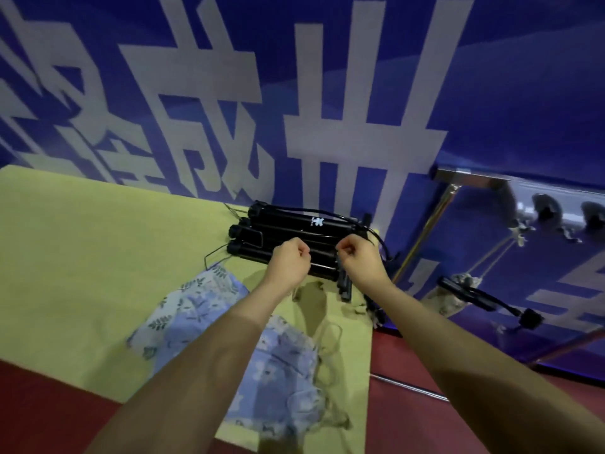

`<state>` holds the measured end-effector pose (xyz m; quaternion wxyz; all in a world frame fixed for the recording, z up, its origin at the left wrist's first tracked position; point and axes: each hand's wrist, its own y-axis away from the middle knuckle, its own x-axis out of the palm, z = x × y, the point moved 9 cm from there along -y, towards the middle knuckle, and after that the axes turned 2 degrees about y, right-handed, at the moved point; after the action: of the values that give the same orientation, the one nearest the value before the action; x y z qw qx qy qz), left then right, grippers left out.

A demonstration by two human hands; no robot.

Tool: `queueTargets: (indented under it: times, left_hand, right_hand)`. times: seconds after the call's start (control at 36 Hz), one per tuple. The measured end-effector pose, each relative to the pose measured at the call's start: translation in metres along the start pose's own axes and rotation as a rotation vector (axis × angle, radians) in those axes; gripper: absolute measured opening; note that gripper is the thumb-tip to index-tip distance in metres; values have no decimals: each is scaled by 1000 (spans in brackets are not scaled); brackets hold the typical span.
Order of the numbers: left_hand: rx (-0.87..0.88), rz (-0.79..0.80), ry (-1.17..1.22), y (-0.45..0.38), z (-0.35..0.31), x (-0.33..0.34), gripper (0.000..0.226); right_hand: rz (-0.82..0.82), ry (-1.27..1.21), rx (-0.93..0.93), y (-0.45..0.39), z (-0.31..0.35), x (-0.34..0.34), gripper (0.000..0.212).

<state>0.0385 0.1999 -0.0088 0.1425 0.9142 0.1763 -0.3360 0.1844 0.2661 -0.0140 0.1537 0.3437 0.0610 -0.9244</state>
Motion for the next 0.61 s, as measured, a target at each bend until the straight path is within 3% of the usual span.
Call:
queueTargets:
  times: [0.17, 0.28, 0.47, 0.56, 0.61]
  left_hand:
    - [-56, 67, -48, 2, 57, -7, 16]
    - [-127, 151, -150, 12, 98, 3, 22]
    - [-147, 171, -229, 30, 132, 9, 24]
    - [-122, 163, -217, 34, 137, 8, 23]
    - [-102, 175, -204, 37, 140, 7, 20]
  right_hand:
    - [168, -9, -33, 13, 10, 64, 10]
    - [441, 39, -21, 31, 5, 120, 3]
    - [716, 65, 7, 65, 0, 177, 24]
    - [739, 183, -49, 73, -2, 186, 31]
    - [714, 280, -112, 74, 0, 186, 23]
